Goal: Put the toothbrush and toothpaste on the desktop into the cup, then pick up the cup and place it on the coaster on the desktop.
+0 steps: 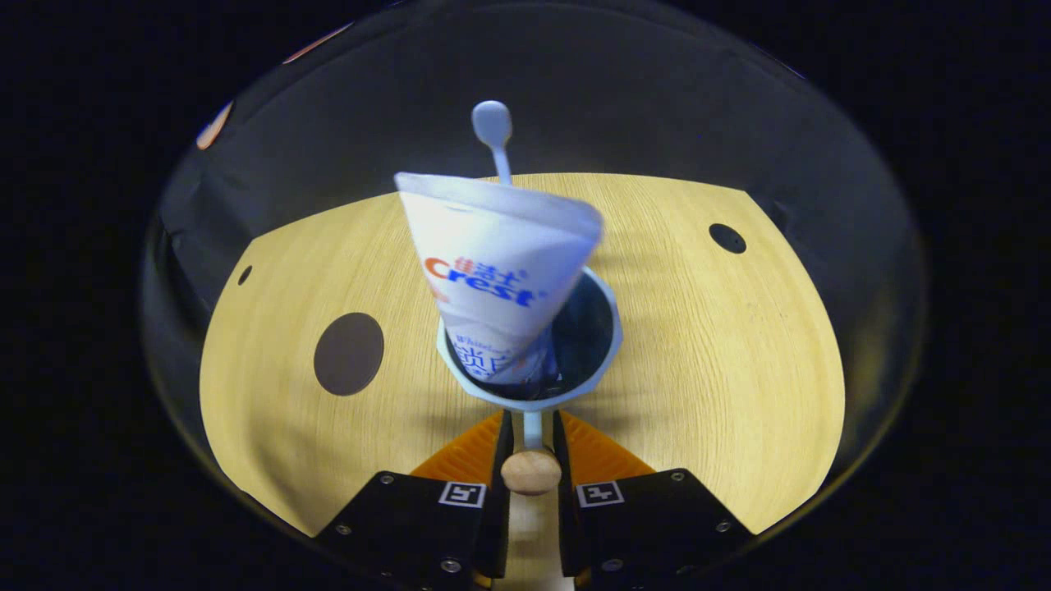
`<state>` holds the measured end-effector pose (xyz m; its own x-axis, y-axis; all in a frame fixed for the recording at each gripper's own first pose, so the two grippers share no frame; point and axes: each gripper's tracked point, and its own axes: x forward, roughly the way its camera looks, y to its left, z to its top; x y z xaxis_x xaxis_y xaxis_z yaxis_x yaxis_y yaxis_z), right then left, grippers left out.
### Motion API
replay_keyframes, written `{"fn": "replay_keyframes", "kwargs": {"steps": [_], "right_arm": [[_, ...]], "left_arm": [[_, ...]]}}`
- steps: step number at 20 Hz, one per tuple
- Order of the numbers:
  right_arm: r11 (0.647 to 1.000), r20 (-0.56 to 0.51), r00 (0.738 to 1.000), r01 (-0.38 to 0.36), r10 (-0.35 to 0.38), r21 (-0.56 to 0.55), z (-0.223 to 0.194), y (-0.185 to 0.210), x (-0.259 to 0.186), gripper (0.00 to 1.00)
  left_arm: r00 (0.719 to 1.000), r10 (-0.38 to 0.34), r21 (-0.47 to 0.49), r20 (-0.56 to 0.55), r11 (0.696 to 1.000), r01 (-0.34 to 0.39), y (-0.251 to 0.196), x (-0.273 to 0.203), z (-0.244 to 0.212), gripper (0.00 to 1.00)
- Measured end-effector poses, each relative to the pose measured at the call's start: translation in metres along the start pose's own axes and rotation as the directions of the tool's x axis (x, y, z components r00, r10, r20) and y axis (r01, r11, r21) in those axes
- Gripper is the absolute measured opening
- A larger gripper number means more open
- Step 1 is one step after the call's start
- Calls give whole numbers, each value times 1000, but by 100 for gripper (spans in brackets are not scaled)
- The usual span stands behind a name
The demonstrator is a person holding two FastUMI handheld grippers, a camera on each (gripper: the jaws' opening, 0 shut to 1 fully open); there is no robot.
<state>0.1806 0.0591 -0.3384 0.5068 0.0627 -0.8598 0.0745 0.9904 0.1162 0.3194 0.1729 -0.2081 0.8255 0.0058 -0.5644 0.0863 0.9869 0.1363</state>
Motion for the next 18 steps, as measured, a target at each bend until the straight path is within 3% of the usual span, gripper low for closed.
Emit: {"fn": "replay_keyframes", "kwargs": {"steps": [1,2,4,5,7,9,10,11,18], "right_arm": [[1000,-2,1000,-3,3,-3,0,0,1,19],[1000,-3,1000,-3,3,-8,0,0,1,24],[1000,-4,1000,-3,3,-18,0,1,0,18],[1000,2,1000,-7,7,-21,2,0,0,23],[999,18,1000,-17,18,-33,6,1,1,18],[998,28,999,-25,26,-57,4,2,1,22],[997,29,999,-32,35,-70,5,3,2,17],[996,28,999,-43,45,-81,4,4,2,22],[982,18,994,-101,105,-159,8,7,3,22]], "left_arm": [[1000,4,-2,-8,1000,-5,4,2,-2,99],[1000,10,-7,-16,1000,-11,7,4,-3,99],[1000,2,-16,-28,1000,-3,8,6,-5,99],[1000,-1,-19,-24,1000,0,10,5,-4,99],[1000,-9,-19,-17,1000,9,9,3,-4,99],[1000,-20,-22,-19,1000,20,11,0,-10,99],[999,-25,-28,-23,999,25,12,1,-11,99],[999,-29,-35,-29,999,28,15,4,-13,99],[997,-28,-77,-72,997,22,31,12,-27,99]]}}
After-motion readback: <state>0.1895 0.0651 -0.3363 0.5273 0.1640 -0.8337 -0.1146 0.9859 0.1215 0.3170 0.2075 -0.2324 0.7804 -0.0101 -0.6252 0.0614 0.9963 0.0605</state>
